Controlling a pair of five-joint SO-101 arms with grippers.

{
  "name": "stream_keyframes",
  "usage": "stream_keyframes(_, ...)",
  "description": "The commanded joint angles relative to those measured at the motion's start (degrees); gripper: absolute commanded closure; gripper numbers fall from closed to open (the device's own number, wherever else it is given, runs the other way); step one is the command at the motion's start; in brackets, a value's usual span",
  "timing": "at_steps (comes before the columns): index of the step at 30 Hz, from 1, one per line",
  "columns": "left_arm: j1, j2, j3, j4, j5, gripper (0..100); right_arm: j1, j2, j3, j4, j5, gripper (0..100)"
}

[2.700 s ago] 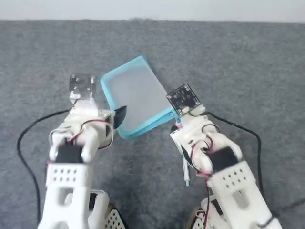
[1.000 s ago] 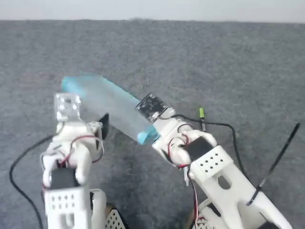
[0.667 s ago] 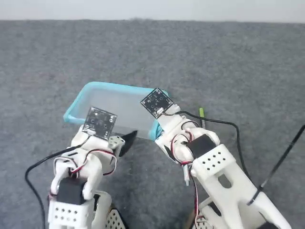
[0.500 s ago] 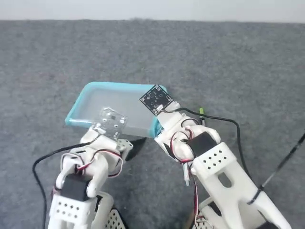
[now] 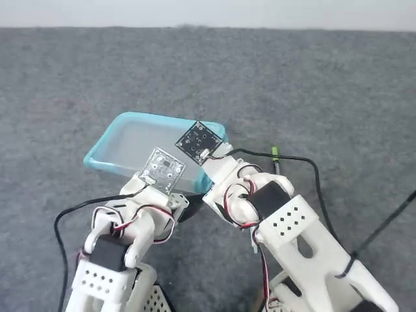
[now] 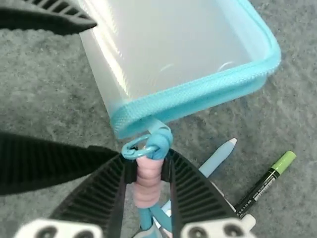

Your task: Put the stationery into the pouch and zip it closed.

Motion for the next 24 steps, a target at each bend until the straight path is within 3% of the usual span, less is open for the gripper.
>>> stream_keyframes(1,0.0,1.1,-0.3,-4.8,-0.2,67,-1.7,-0.7,-3.4,1.0,-1.3,99.2)
stream_keyframes(7,-5.5,1.1,-0.2,-8.4,3.8,67,-2.0,-0.7,-3.4,0.7,-3.7,99.2)
stream_keyframes(16,-6.2,1.1,2.5,-11.8,4.3,67,-1.5,-0.8,-3.4,1.1,-3.7,99.2)
stream_keyframes(24,-12.7,0.7,2.5,-12.0,4.3,69,4.2,-0.2,-3.0,0.8,-2.6,99.2)
